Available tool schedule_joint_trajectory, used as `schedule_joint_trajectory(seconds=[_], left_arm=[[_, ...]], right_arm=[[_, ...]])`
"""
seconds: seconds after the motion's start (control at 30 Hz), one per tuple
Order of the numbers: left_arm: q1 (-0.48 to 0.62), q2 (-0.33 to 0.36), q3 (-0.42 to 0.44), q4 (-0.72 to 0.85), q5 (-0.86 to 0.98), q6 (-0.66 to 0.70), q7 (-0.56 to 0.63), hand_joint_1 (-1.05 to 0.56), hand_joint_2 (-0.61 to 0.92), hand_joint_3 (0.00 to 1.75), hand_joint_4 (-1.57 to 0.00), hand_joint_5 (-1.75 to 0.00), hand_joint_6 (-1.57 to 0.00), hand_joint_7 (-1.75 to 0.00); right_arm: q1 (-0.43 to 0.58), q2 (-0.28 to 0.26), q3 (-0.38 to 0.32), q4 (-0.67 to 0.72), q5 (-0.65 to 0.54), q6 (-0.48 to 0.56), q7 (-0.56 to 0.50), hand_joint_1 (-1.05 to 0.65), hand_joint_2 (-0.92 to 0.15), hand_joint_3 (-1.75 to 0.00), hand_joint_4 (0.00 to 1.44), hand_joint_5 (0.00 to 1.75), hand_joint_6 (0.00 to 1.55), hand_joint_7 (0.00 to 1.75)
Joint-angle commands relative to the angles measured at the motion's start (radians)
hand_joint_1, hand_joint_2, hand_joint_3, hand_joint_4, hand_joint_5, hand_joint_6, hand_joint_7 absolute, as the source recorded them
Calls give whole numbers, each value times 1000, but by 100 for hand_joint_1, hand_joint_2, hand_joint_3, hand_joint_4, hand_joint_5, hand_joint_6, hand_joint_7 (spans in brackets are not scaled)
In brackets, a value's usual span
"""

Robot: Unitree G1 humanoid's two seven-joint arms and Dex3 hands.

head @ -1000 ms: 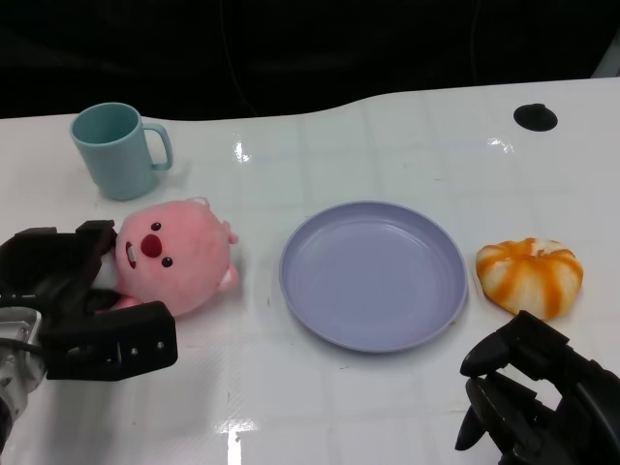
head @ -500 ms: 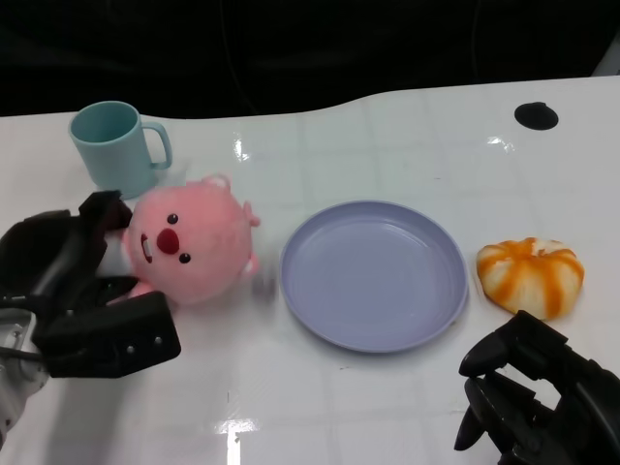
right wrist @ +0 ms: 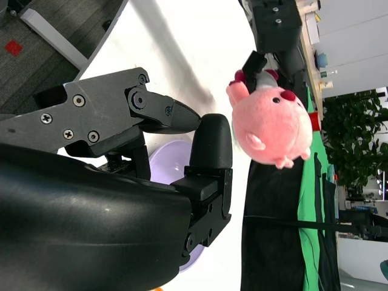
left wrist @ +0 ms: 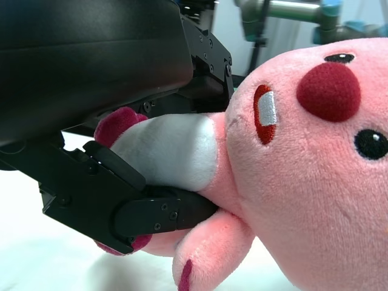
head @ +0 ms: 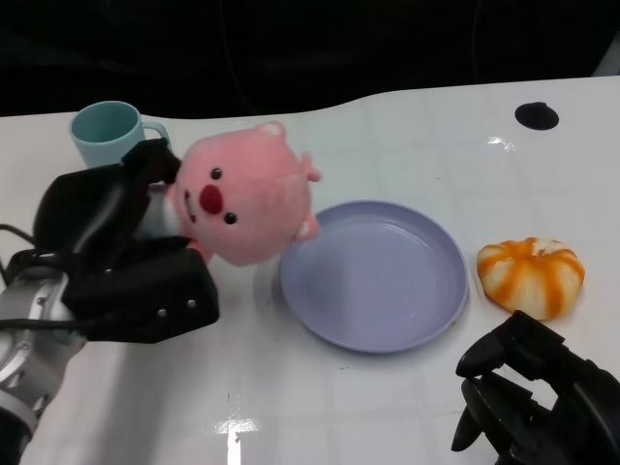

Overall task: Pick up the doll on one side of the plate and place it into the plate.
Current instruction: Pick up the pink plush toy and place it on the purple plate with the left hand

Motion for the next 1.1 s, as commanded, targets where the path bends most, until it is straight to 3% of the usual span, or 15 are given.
schedule_joint_trajectory(seconds=[0.03, 0.33, 0.73, 0.97, 1.1], left_arm=[[-32, -23, -19, -51, 29, 16, -19, -18, 40, 114, -91, -175, -66, -175], [-112, -133, -82, -66, 63, 109, -144, -19, 36, 119, -92, -175, -70, -175], [-197, -285, -153, 56, 70, 219, -206, -19, 49, 110, -93, -175, -73, -175], [-247, -334, -186, 140, 85, 239, -205, -22, 50, 111, -91, -175, -70, -175], [-266, -342, -201, 165, 84, 245, -219, -21, 50, 100, -89, -175, -67, -175]], right_arm=[[0, -8, 1, -17, 0, 10, -6, -34, -92, -60, 53, 175, 41, 163], [2, -8, 5, -19, 0, 4, -3, -33, -92, -61, 54, 175, 41, 164], [13, -8, 7, -31, 9, 7, 0, -34, -91, -62, 53, 175, 41, 165], [15, -7, 12, -34, 5, 9, -2, -33, -91, -63, 53, 175, 41, 164], [15, -8, 16, -39, 0, 12, -7, -33, -90, -63, 54, 175, 42, 165]])
